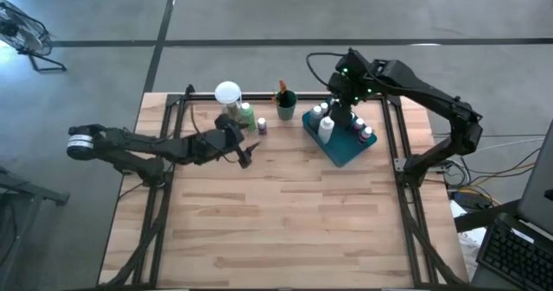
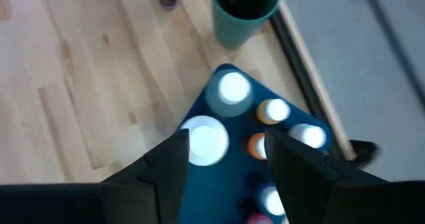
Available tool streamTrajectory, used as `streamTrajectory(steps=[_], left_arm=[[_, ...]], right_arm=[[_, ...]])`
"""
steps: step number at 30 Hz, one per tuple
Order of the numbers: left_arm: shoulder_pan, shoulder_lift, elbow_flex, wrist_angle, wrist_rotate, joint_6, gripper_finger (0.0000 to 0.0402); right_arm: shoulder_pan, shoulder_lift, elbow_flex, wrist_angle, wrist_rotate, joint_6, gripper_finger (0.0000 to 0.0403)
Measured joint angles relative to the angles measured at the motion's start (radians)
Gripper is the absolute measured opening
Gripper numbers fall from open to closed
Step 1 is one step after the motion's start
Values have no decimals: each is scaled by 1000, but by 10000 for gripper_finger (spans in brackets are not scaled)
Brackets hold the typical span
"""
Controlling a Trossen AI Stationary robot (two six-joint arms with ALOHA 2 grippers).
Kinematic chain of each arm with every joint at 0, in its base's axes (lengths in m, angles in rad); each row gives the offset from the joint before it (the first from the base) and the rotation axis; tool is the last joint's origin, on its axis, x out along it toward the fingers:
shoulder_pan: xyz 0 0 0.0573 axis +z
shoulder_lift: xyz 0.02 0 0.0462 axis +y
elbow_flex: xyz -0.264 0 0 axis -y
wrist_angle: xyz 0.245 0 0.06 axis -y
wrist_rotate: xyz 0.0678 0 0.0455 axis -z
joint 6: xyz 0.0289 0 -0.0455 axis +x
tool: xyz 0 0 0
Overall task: Pick & Place Paint Supplies
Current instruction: Put the purple paint bottle into the blue bin
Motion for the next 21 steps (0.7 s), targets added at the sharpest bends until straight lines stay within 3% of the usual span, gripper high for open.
streamTrajectory(steps=[8, 15, 21], left_arm=[[-68, 219, 0, 178, -81, -66, 335], [-157, 378, 0, 375, -411, -130, 311], [-176, 517, 0, 441, -434, -274, 292]], right_arm=[[-1, -53, 2, 0, 81, -23, 166], [0, -59, 2, -11, 80, -42, 148], [0, -59, 2, -7, 80, -55, 141]])
